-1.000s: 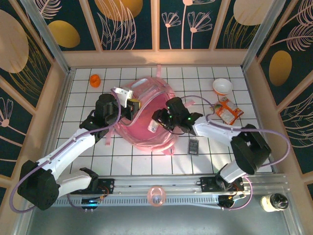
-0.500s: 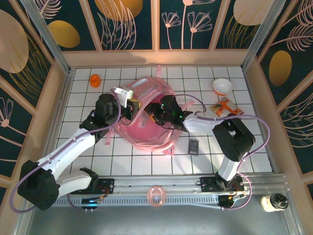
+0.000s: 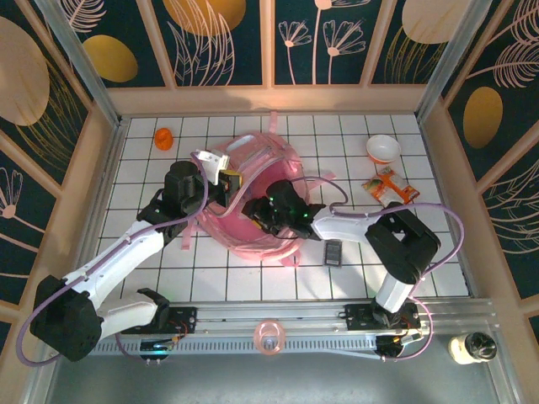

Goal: Pack the student bag

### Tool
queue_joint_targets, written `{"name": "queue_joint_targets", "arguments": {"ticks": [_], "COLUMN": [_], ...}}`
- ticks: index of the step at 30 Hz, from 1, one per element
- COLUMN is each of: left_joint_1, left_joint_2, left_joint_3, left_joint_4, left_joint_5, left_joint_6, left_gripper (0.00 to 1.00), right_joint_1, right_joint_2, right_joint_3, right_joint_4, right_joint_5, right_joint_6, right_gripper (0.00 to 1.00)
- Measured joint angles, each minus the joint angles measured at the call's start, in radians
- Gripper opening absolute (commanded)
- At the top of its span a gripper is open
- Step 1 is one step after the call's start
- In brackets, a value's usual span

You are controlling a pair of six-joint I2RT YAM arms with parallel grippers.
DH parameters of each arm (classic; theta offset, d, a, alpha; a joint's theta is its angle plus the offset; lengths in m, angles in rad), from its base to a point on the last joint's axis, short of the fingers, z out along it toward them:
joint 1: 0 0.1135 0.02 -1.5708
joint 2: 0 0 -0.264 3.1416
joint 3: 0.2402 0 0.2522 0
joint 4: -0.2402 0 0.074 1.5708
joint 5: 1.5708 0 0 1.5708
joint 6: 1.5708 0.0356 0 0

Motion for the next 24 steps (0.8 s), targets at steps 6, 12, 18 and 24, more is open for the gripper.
{"name": "queue_joint_targets", "arguments": {"ticks": [6,12,18,24], "left_joint_1": [0.0,0.0,0.0,0.0], "left_joint_2": [0.0,0.0,0.0,0.0], "left_joint_3": [0.0,0.0,0.0,0.0], "left_joint_4": [0.0,0.0,0.0,0.0], "left_joint_5": [0.0,0.0,0.0,0.0], "left_joint_6": [0.0,0.0,0.0,0.0], "left_gripper": [0.0,0.0,0.0,0.0], "right_joint_1": [0.0,-0.012,-0.031,-0.04], "right_joint_2": [0.061,0.182,0.285,0.261], "right_joint_3": [0.016,0.111,0.229,0.182], "right_joint_4": [0.01,0.077,0.156,0.209], "right_joint_5": [-0.001,-0.027,-0.051,-0.044], "right_joint_6": [-0.004,-0.022,-0.043,-0.053], "right_gripper": [0.28,0.23,0.22,0.31]}}
